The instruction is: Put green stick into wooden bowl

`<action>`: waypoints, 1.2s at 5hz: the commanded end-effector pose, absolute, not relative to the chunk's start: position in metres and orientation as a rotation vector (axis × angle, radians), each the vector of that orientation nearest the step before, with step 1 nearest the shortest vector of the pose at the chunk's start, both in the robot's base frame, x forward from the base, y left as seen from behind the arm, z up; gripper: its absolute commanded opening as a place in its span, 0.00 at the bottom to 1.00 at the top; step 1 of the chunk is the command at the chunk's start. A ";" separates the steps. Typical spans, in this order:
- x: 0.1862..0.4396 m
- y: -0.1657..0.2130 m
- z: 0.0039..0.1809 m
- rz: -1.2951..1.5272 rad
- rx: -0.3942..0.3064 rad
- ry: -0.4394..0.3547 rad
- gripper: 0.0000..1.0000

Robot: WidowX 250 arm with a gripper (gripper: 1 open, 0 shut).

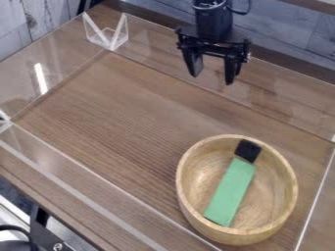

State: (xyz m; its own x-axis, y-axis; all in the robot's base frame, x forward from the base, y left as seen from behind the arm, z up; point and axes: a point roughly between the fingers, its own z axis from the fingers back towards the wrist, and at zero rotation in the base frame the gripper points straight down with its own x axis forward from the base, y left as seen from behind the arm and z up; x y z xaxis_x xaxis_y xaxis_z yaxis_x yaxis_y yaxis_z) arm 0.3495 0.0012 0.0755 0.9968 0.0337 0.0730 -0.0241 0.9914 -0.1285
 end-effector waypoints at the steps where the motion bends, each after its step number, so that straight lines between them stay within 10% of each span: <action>1: 0.360 0.005 0.094 0.034 -0.122 -0.135 1.00; 6: 0.358 0.002 0.101 0.037 -0.146 -0.107 1.00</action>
